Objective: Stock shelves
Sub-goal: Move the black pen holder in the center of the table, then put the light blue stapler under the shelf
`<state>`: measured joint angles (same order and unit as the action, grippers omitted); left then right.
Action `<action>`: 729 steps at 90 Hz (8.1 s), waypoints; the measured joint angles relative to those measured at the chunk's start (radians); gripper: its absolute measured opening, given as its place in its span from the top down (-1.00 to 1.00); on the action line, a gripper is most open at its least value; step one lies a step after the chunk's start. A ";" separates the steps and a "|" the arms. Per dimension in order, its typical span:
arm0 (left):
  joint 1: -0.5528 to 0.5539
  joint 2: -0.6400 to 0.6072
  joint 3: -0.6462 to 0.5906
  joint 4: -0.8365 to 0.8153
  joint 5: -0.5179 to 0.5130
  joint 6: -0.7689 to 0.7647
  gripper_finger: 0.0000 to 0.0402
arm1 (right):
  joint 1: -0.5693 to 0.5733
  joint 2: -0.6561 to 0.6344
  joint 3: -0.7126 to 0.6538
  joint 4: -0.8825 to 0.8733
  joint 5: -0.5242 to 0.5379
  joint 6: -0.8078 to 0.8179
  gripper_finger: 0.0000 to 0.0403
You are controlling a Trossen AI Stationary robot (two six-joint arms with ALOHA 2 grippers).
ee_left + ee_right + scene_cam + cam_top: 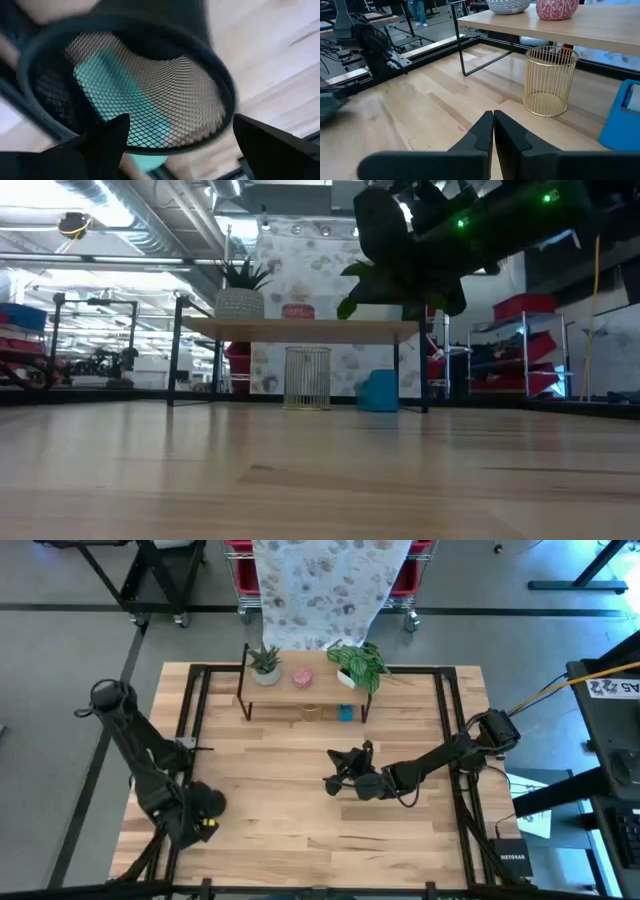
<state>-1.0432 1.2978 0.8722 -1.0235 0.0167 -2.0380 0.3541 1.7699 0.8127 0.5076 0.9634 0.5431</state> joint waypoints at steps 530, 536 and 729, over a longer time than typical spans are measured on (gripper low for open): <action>0.266 0.208 -0.069 0.017 0.540 0.193 -0.45 | 0.287 -0.165 -0.001 -0.391 0.230 0.103 1.00; 0.266 0.208 -0.080 0.021 0.555 0.190 -0.45 | 0.287 -0.165 -0.001 -0.391 0.230 0.103 1.00; 0.348 0.208 -0.145 0.287 0.280 0.471 -0.44 | 0.287 -0.103 0.000 -0.342 0.188 0.103 1.00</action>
<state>-0.6956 1.5055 0.7273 -0.7361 0.2962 -1.5672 0.6415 1.6672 0.8124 0.1658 1.1515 0.6460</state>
